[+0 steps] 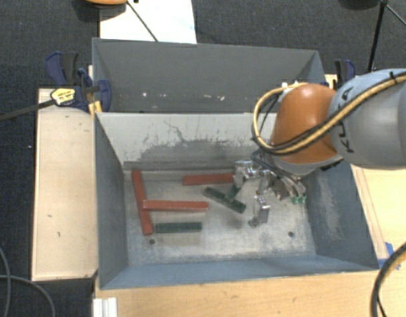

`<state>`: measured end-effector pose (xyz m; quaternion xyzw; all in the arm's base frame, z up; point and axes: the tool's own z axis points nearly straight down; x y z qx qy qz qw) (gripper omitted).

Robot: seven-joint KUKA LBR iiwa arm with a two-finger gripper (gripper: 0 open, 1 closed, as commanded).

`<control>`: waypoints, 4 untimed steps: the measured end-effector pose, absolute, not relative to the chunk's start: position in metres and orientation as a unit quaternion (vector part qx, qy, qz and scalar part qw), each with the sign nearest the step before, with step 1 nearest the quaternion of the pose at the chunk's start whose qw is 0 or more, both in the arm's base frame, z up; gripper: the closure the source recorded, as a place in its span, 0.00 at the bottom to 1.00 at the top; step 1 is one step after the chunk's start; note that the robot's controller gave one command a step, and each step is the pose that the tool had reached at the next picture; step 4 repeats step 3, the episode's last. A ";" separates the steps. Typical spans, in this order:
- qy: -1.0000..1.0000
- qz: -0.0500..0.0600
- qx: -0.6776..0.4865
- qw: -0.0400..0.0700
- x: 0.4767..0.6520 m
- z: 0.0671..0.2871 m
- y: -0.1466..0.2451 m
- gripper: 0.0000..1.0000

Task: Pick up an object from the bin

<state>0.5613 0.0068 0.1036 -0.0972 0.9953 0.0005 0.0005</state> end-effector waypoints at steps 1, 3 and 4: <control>0.996 0.000 -0.092 0.001 0.570 0.071 0.051 1.00; 0.995 0.000 -0.103 0.002 0.569 0.206 0.061 1.00; 0.995 0.000 -0.103 0.002 0.569 0.206 0.061 1.00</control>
Offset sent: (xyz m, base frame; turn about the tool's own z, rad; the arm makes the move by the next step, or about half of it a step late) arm 0.0000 0.0000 0.0000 0.0000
